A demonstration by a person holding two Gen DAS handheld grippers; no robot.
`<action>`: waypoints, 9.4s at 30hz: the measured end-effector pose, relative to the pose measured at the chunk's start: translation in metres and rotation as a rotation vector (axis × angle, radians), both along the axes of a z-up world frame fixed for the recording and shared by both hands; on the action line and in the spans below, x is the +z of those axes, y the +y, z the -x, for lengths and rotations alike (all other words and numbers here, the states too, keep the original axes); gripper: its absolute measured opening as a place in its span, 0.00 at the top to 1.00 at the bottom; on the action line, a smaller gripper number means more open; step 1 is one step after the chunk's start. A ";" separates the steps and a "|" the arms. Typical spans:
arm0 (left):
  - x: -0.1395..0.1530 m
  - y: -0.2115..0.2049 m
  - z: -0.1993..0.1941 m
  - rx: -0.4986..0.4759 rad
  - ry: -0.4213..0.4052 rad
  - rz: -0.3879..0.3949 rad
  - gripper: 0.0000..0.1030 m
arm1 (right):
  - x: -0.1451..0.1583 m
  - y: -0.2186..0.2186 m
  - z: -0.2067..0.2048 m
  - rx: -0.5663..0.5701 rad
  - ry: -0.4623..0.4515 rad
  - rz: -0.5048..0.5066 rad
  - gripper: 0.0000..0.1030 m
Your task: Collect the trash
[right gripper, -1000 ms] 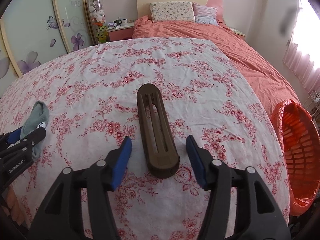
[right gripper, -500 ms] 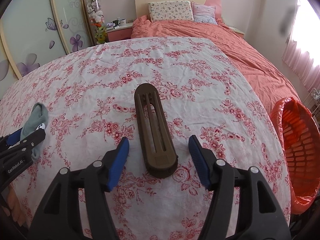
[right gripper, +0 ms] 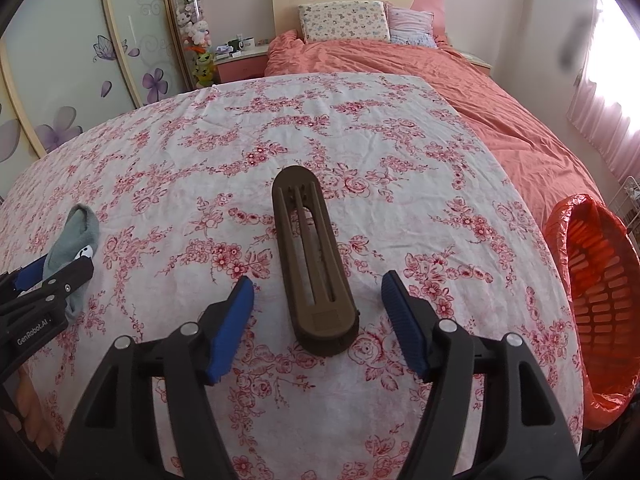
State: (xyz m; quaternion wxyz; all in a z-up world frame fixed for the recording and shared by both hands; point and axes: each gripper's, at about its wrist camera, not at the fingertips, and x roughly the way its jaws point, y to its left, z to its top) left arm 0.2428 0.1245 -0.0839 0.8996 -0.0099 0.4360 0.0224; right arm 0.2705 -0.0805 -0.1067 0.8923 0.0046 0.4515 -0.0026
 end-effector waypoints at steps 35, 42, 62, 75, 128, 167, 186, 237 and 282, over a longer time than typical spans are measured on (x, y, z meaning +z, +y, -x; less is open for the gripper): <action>0.074 -0.070 0.036 -0.156 -0.172 -0.033 0.86 | 0.083 -0.053 0.075 -0.050 -0.210 -0.057 0.69; 0.096 -0.118 0.051 -0.236 -0.209 -0.030 0.86 | 0.108 -0.093 0.103 -0.120 -0.266 -0.060 0.69; 0.103 -0.289 0.056 -0.583 -0.182 0.142 0.86 | 0.110 -0.261 0.156 -0.389 -0.301 -0.108 0.69; 0.089 -0.360 0.048 -0.717 -0.141 0.178 0.85 | 0.102 -0.323 0.155 -0.471 -0.323 -0.178 0.69; 0.090 -0.093 0.240 -0.049 -0.375 0.062 0.02 | 0.114 -0.102 0.335 -0.527 -0.448 0.184 0.04; 0.089 -0.101 0.250 -0.051 -0.377 -0.006 0.02 | 0.109 -0.089 0.332 -0.520 -0.398 0.219 0.04; 0.095 -0.107 0.255 -0.068 -0.400 -0.008 0.02 | 0.113 -0.086 0.334 -0.516 -0.417 0.208 0.04; 0.094 -0.109 0.253 -0.066 -0.388 0.002 0.02 | 0.111 -0.083 0.332 -0.504 -0.409 0.207 0.04; 0.093 -0.107 0.254 -0.066 -0.381 0.004 0.02 | 0.112 -0.083 0.331 -0.503 -0.408 0.206 0.04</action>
